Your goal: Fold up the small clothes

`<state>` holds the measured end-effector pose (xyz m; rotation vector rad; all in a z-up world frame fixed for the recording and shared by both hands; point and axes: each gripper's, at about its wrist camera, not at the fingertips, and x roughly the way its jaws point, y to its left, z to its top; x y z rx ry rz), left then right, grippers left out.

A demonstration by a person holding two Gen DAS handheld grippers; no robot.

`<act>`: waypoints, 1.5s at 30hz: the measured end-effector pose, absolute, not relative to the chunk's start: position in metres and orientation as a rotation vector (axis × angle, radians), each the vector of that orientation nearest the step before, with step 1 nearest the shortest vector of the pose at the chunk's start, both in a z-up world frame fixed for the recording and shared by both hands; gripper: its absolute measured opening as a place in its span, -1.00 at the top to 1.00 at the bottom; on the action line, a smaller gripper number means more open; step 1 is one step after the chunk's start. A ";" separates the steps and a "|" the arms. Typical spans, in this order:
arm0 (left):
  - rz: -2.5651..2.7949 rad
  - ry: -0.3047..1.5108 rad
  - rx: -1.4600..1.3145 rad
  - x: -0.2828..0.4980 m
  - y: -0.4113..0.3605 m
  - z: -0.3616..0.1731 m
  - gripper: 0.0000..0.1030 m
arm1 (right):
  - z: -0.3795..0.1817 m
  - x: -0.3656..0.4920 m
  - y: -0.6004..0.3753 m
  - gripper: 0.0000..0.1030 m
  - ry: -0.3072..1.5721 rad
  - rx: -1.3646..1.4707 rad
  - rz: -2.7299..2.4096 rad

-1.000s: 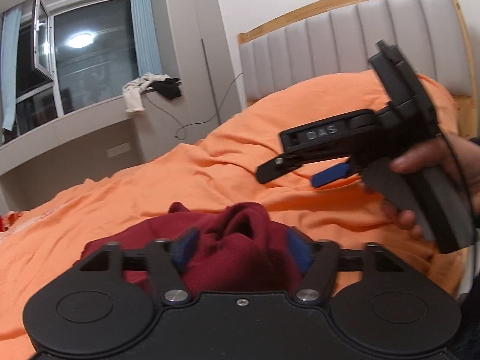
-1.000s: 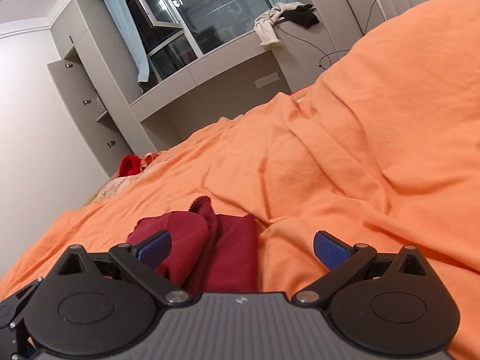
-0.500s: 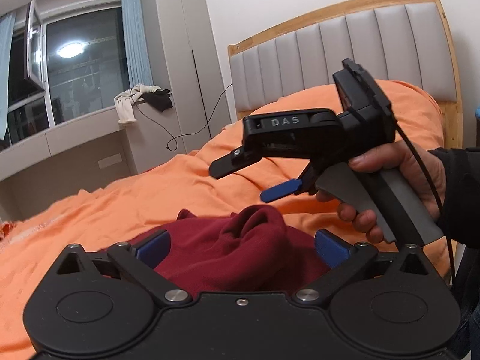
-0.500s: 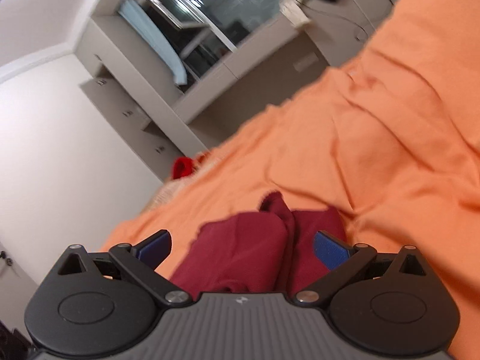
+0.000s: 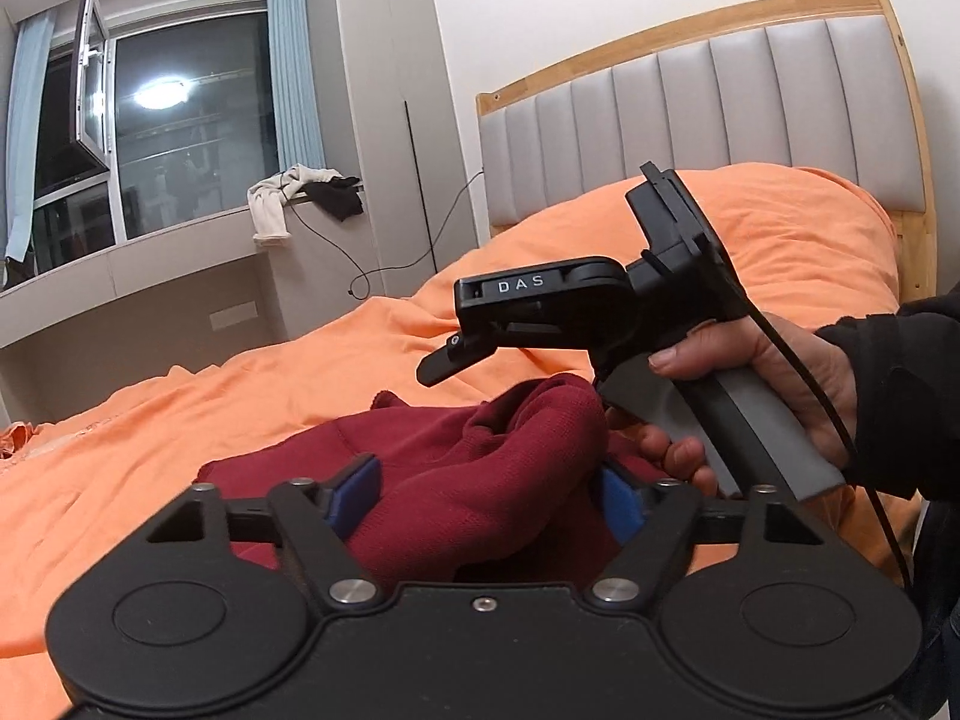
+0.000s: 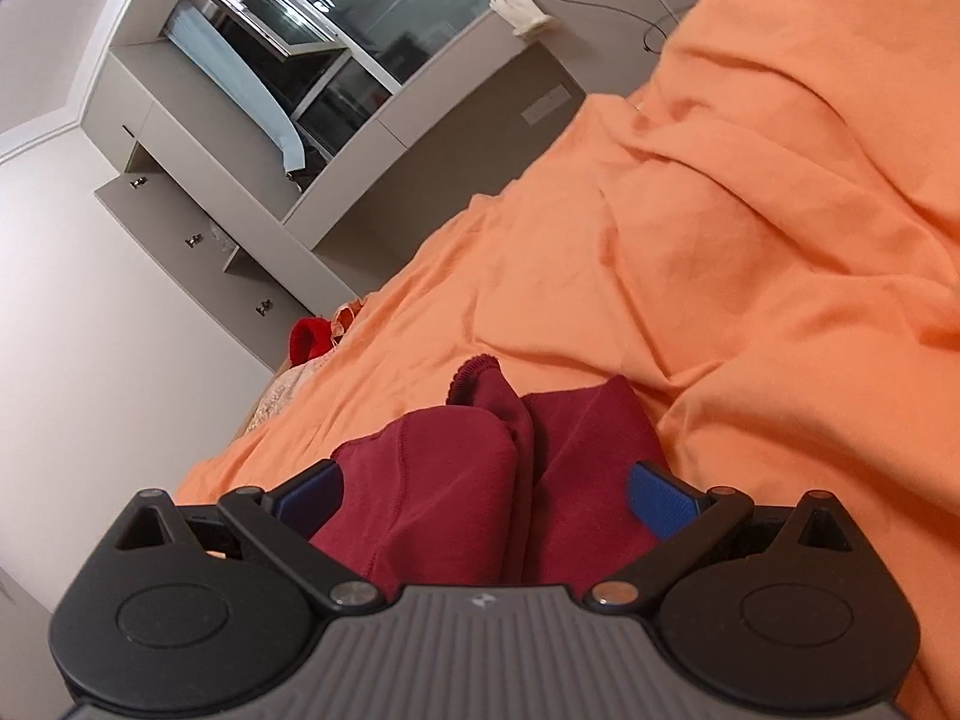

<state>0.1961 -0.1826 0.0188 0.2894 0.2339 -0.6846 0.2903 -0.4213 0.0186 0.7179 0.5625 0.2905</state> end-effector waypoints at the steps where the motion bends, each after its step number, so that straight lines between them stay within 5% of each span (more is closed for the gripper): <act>1: -0.682 0.231 0.291 0.194 -0.183 0.019 -0.33 | 0.019 0.289 -0.421 -0.99 0.557 0.716 0.280; 6: -0.688 0.229 0.302 0.191 -0.185 0.016 0.00 | 0.024 0.282 -0.419 -0.74 0.515 0.658 0.220; 9: -0.692 0.228 0.304 0.188 -0.185 0.017 0.06 | 0.026 0.283 -0.415 -0.51 0.518 0.627 0.243; 12: -0.695 0.226 0.306 0.188 -0.184 0.016 0.10 | 0.024 0.284 -0.408 -0.50 0.546 0.599 0.283; 14: -0.697 0.226 0.307 0.188 -0.185 0.015 0.13 | 0.023 0.282 -0.404 -0.29 0.544 0.581 0.296; 16: -0.701 0.227 0.307 0.187 -0.186 0.014 0.15 | 0.023 0.281 -0.398 0.35 0.548 0.534 0.298; 22: -0.709 0.219 0.310 0.187 -0.189 0.012 0.30 | 0.032 0.269 -0.391 0.68 0.477 0.450 0.288; 34: -0.734 0.198 0.291 0.189 -0.201 0.013 0.49 | 0.067 0.239 -0.398 0.83 0.311 0.308 0.235; 45: -0.784 0.234 0.330 0.189 -0.233 -0.003 0.50 | 0.047 0.237 -0.426 0.83 0.407 0.336 0.152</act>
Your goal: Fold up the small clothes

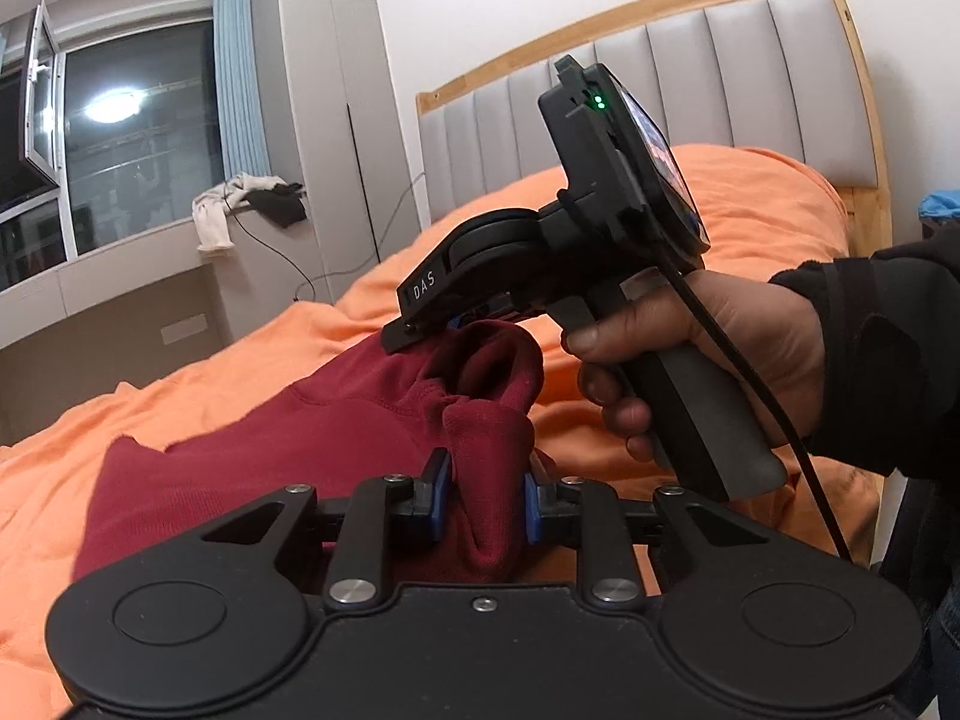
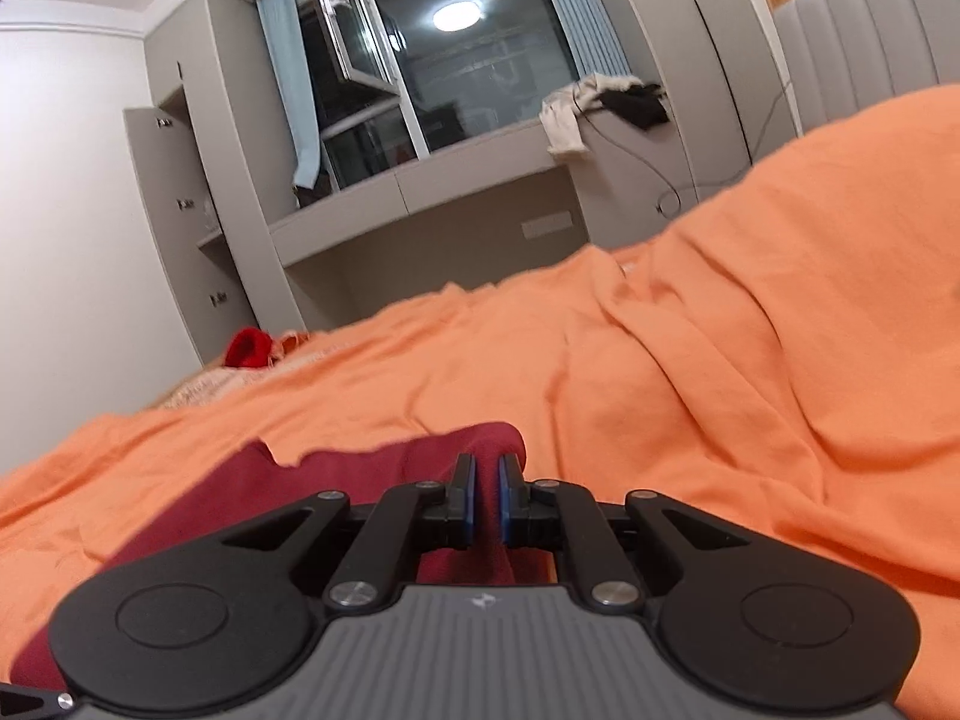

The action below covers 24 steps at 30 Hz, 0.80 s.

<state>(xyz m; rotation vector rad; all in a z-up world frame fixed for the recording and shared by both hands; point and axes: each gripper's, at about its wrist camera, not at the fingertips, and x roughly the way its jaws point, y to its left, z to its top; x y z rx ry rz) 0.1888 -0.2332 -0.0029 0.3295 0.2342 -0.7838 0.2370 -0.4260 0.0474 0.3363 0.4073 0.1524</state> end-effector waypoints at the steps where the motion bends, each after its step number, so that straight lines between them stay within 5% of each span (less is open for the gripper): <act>1: -0.785 0.237 0.337 0.189 -0.235 -0.004 0.50 | 0.045 0.237 -0.428 0.83 0.419 0.345 0.149; 9: -0.791 0.236 0.379 0.188 -0.242 -0.012 0.33 | 0.041 0.237 -0.431 0.69 0.460 0.374 0.147; 11: -0.796 0.240 0.377 0.190 -0.244 -0.011 0.26 | 0.041 0.237 -0.433 0.50 0.467 0.383 0.154; 13: -0.806 0.250 0.368 0.191 -0.245 -0.010 0.15 | 0.042 0.237 -0.436 0.00 0.470 0.394 0.163; 18: -0.870 0.290 0.335 0.194 -0.238 -0.010 -0.30 | 0.038 0.239 -0.437 -0.56 0.501 0.404 0.218; 24: -0.943 0.321 0.228 0.199 -0.217 0.001 -0.48 | 0.026 0.247 -0.432 -0.80 0.567 0.424 0.253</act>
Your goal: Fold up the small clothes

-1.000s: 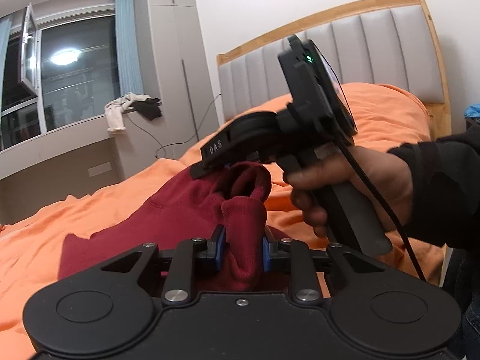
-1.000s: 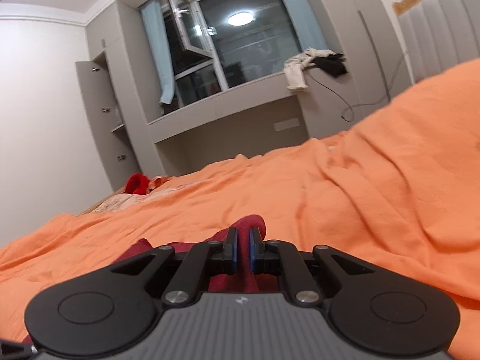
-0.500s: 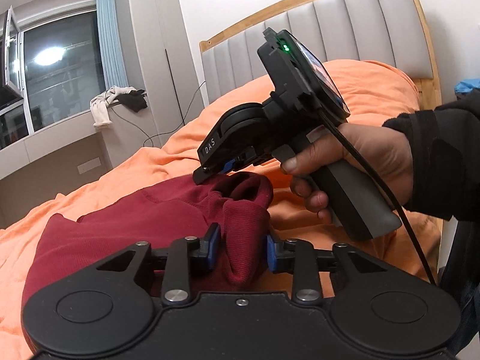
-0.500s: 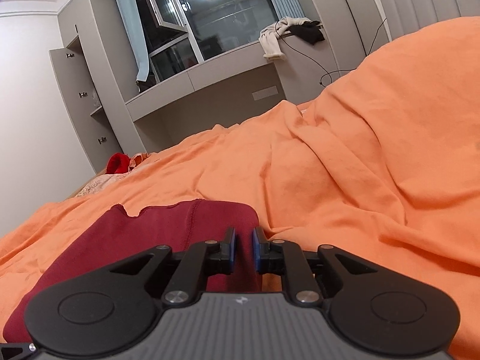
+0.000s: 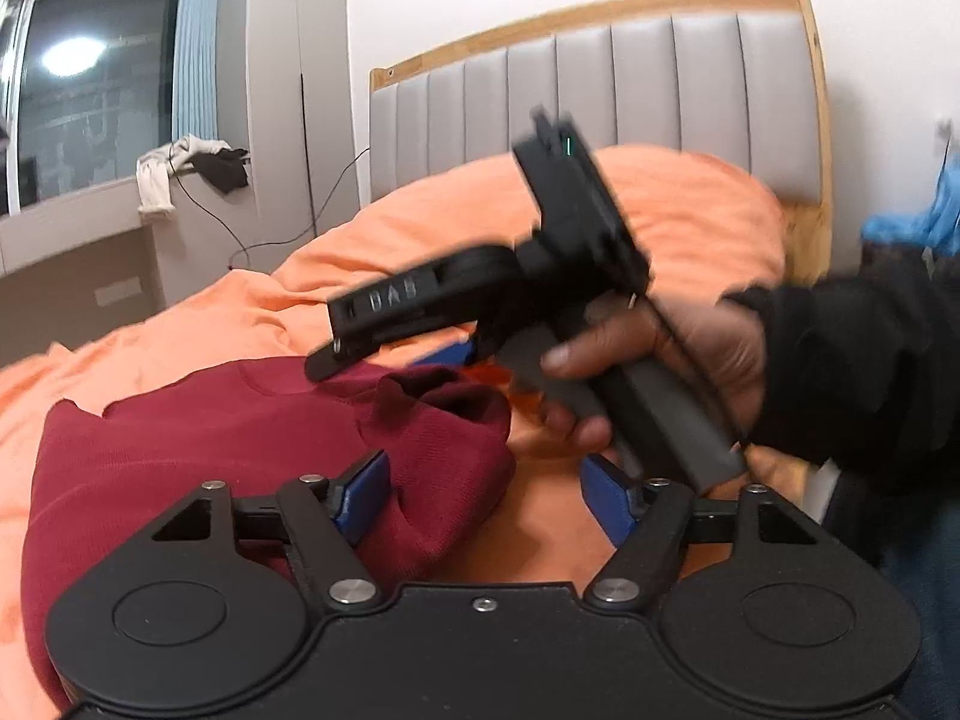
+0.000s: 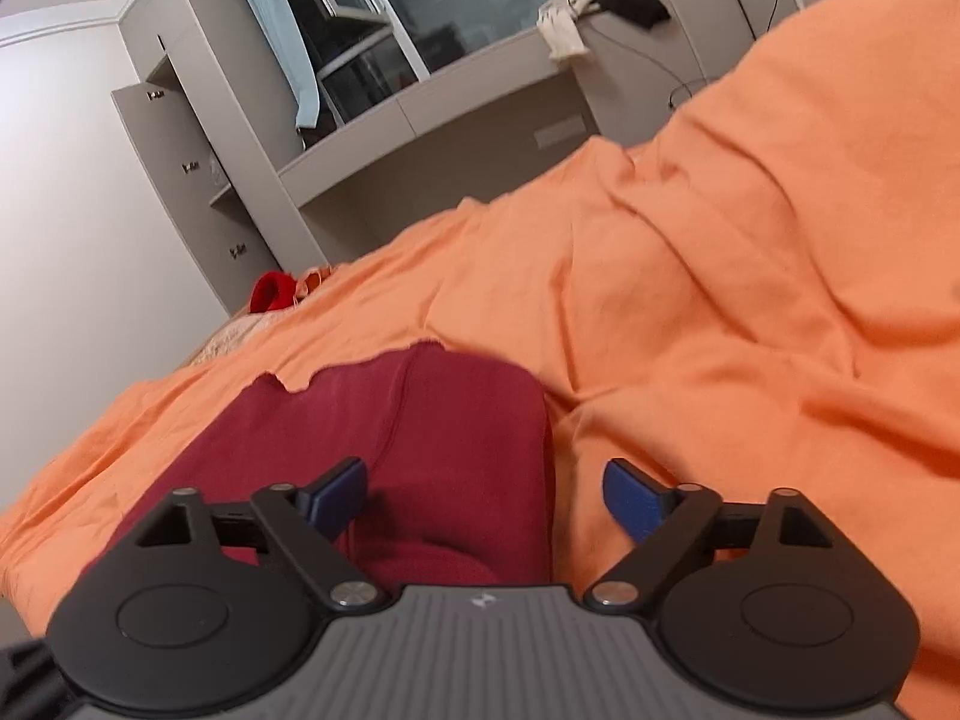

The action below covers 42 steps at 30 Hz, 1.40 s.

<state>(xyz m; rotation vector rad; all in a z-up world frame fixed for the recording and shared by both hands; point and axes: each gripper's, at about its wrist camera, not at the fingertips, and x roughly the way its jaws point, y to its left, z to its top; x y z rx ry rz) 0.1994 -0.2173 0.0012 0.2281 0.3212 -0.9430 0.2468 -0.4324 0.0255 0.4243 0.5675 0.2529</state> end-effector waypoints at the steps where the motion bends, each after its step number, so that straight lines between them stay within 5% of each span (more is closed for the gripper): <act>1: -0.953 0.328 0.193 0.201 -0.213 0.005 -0.50 | 0.025 0.247 -0.432 -0.84 0.569 0.420 0.255; 13: -0.727 0.289 -0.003 0.241 -0.164 0.055 -0.99 | 0.022 0.245 -0.433 -0.99 0.594 0.439 0.284; 31: -0.444 0.618 -0.210 0.297 -0.099 0.008 -0.99 | 0.014 0.231 -0.420 -0.99 0.701 0.392 0.409; 42: -0.441 0.668 -0.286 0.302 -0.091 0.001 -0.99 | 0.013 0.227 -0.418 -1.00 0.673 0.371 0.406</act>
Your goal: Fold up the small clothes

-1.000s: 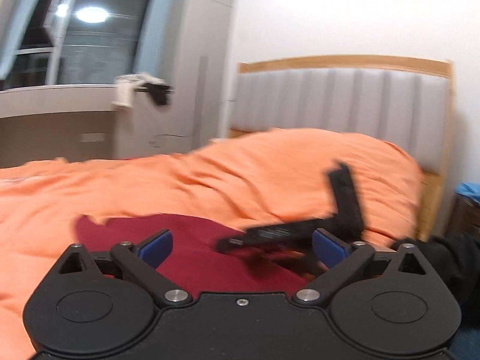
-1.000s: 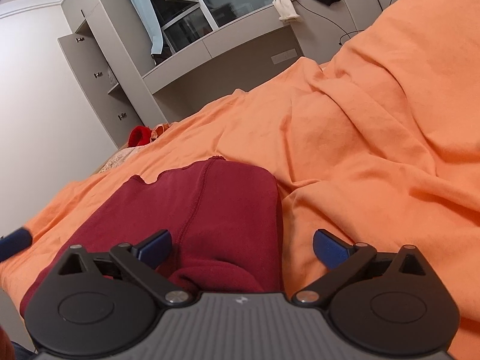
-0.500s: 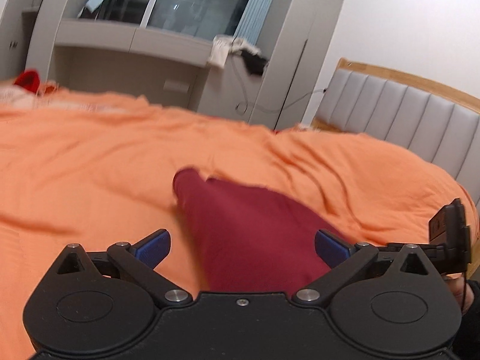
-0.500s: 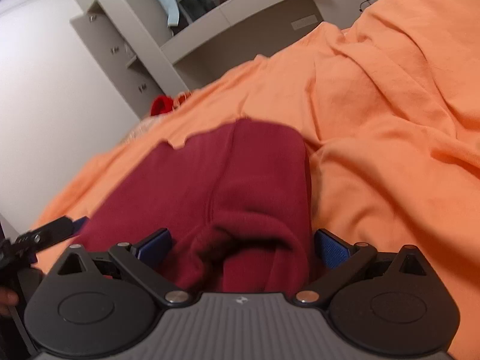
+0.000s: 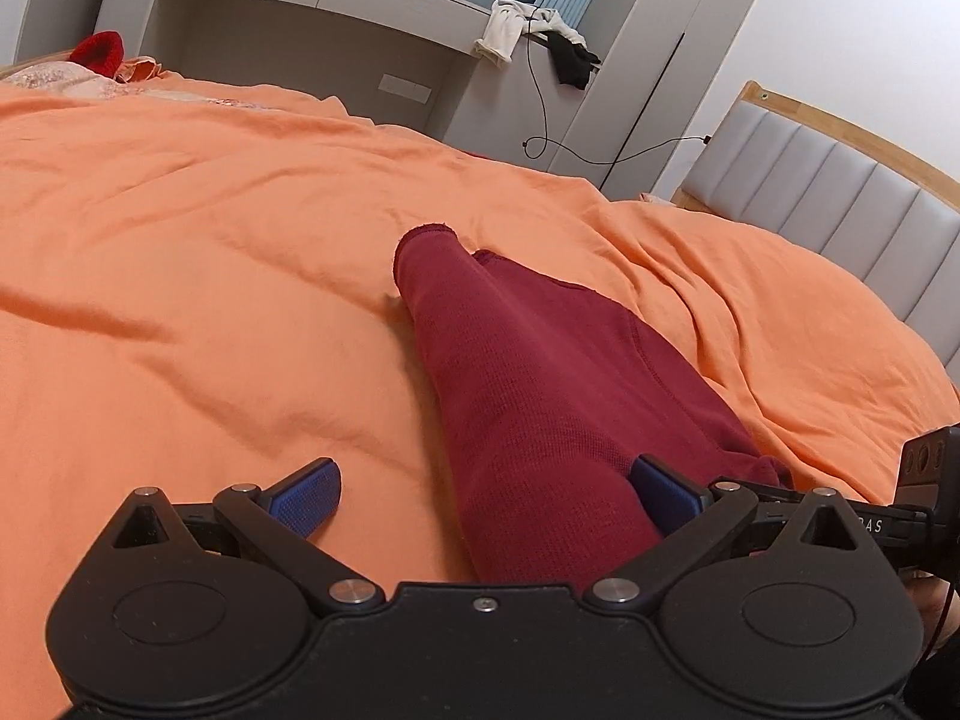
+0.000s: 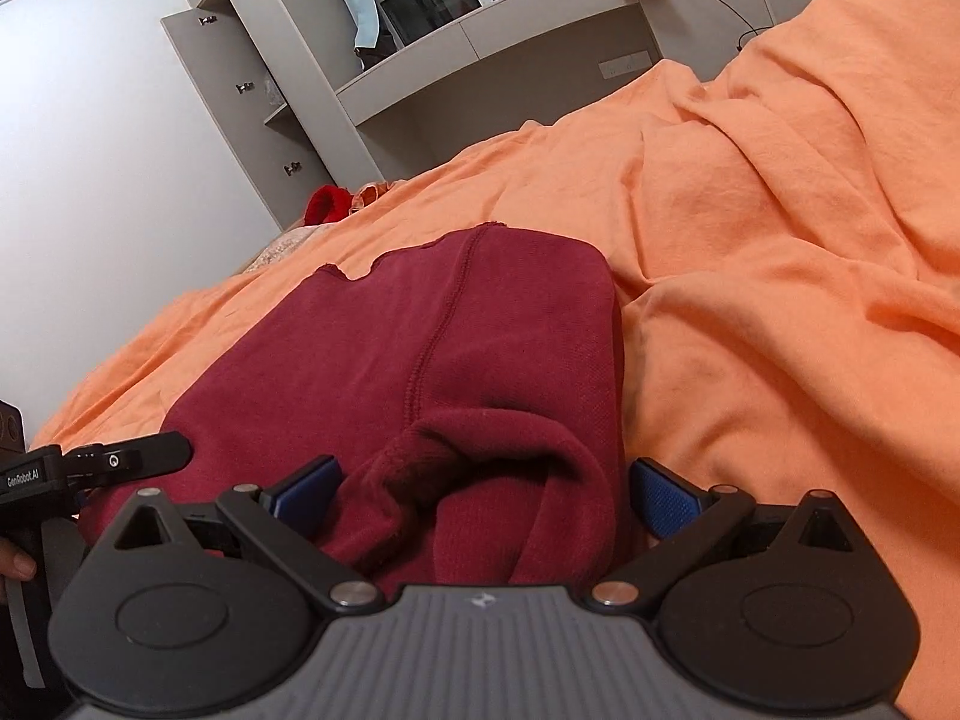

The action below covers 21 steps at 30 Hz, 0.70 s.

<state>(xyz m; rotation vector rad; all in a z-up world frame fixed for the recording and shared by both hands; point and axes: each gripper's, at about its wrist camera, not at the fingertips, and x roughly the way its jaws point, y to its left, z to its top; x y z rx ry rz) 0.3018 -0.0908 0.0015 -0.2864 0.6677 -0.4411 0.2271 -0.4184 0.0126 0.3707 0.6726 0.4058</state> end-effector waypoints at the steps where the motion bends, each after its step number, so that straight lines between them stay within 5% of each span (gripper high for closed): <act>1: -0.440 0.669 -0.287 0.302 -0.092 0.001 -0.99 | 0.013 0.227 -0.419 -1.00 0.671 0.370 0.406; 21: -0.439 0.657 -0.279 0.302 -0.093 -0.002 -0.99 | 0.029 0.233 -0.440 -1.00 0.716 0.543 0.344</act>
